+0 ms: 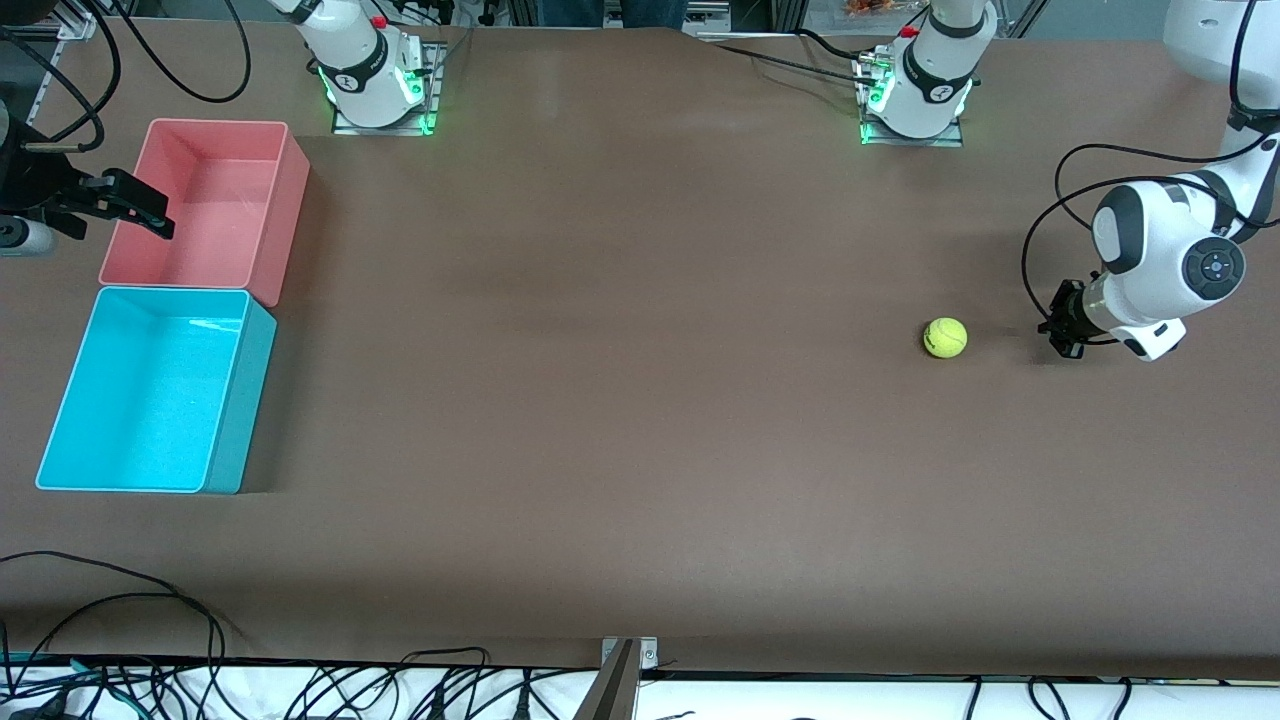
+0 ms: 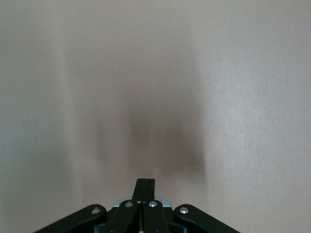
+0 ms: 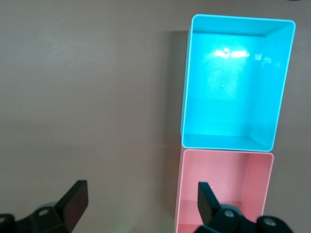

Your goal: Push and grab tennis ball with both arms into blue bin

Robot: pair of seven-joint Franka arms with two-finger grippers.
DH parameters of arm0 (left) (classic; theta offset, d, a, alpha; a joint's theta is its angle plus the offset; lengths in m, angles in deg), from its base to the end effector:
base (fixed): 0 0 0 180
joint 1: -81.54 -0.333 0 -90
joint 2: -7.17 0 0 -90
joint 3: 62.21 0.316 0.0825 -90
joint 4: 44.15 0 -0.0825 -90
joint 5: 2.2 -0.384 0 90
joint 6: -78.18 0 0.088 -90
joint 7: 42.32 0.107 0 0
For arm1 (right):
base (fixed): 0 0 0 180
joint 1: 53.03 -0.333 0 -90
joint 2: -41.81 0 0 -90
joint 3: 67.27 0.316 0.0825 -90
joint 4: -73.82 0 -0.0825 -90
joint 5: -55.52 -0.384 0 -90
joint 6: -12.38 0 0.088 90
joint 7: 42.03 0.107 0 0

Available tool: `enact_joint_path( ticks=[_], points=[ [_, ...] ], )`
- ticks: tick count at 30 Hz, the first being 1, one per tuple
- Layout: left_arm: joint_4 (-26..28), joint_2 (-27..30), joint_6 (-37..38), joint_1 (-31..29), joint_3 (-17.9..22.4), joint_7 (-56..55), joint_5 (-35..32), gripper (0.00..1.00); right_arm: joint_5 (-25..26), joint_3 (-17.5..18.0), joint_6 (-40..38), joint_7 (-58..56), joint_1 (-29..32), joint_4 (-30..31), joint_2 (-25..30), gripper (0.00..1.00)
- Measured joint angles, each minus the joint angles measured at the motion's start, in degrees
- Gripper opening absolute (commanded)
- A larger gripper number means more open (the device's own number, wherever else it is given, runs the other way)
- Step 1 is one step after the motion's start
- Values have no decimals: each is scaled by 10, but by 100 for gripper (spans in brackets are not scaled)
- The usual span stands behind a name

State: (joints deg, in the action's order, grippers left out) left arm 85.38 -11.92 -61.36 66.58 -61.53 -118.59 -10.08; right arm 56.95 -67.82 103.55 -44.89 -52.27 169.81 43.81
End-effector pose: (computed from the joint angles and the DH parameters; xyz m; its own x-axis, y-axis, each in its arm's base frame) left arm 0.5023 0.1412 0.2002 0.0817 0.9961 0.0347 0.9817 -0.0745 -0.1752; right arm 0.5427 -0.0151 0.5961 0.9983 0.0276 -0.0504 0.0287 -0.9993 0.0221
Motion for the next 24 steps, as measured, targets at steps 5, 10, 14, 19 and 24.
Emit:
enact_joint_path(
  ticks=[5, 10, 14, 19, 24],
  points=[
    [17, 0, -2, 1, -63, -95, 0, 0, 0, 0, 0, 0, 0, 0, 0, 100],
    [38, 0, -5, 7, -145, -219, 0, 0, 0, 0, 0, 0, 0, 0, 0, 100],
    [41, 1, -5, 11, -189, -286, 0, 0, 0, 0, 0, 0, 0, 0, 0, 100],
    [36, 11, 2, 9, -194, -287, 0, 0, 0, 0, 0, 0, 0, 0, 0, 100],
    [15, 23, 37, -6, -189, -245, 0, 0, 0, 0, 0, 0, 0, 0, 0, 100]
  ],
)
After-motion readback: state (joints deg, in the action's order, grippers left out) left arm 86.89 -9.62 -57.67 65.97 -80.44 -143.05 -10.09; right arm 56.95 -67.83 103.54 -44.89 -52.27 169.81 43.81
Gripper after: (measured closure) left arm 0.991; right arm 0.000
